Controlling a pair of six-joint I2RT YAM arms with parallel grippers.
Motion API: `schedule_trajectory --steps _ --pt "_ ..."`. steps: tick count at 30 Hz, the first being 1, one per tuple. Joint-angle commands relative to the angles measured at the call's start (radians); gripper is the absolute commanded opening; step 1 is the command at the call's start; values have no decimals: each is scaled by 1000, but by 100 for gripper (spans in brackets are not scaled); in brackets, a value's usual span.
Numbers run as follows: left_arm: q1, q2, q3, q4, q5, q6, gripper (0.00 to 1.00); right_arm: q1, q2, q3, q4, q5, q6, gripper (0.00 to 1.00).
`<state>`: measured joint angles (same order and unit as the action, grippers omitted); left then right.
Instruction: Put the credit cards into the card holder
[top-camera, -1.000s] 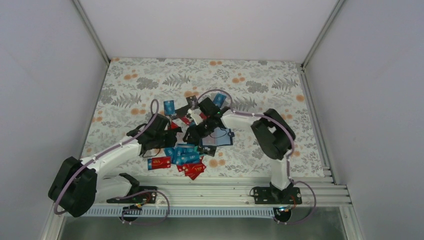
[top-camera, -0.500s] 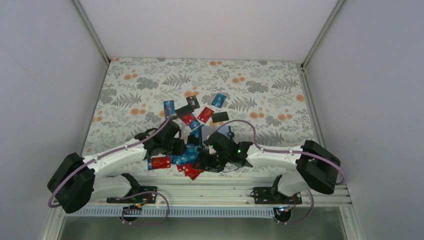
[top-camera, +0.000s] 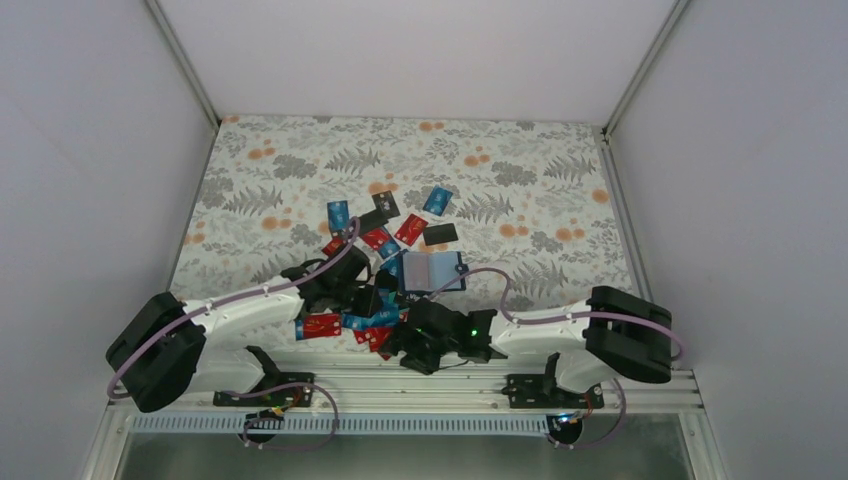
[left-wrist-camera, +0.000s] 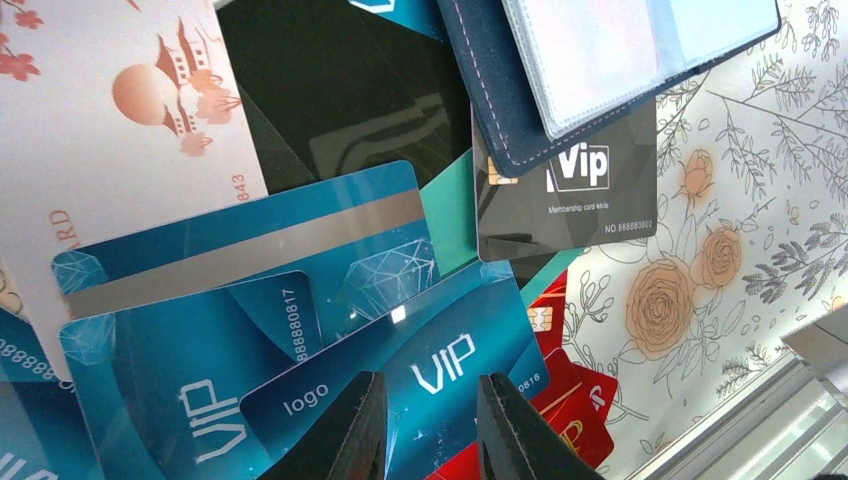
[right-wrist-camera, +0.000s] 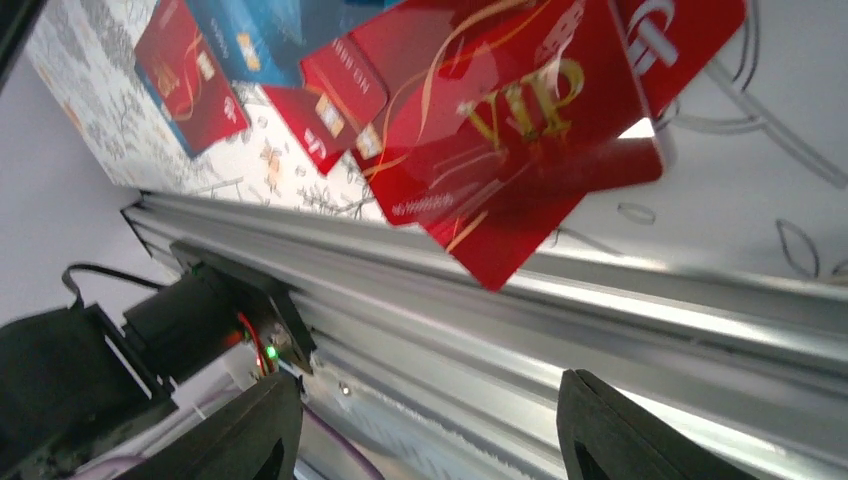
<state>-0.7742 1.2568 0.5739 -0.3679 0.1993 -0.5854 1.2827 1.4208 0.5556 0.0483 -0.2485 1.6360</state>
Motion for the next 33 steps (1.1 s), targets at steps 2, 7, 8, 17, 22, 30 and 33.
schedule_trajectory --steps 2,7,8,17,22,30,33 --pt "-8 13 -21 45 20 22 25 14 58 11 49 95 85 66" --pt "-9 22 -35 56 19 27 26 12 101 15 61 102 102 64" --pt "-10 24 -35 59 16 25 25 12 111 14 74 98 105 64" --pt "-10 26 -31 60 11 23 25 12 181 31 127 102 144 62" --pt "-10 26 -31 57 11 27 25 10 223 27 181 113 187 57" --pt "-10 1 -40 58 1 20 26 -3 266 19 222 113 213 45" --pt "-10 1 -49 66 3 15 26 -9 251 9 219 129 215 35"
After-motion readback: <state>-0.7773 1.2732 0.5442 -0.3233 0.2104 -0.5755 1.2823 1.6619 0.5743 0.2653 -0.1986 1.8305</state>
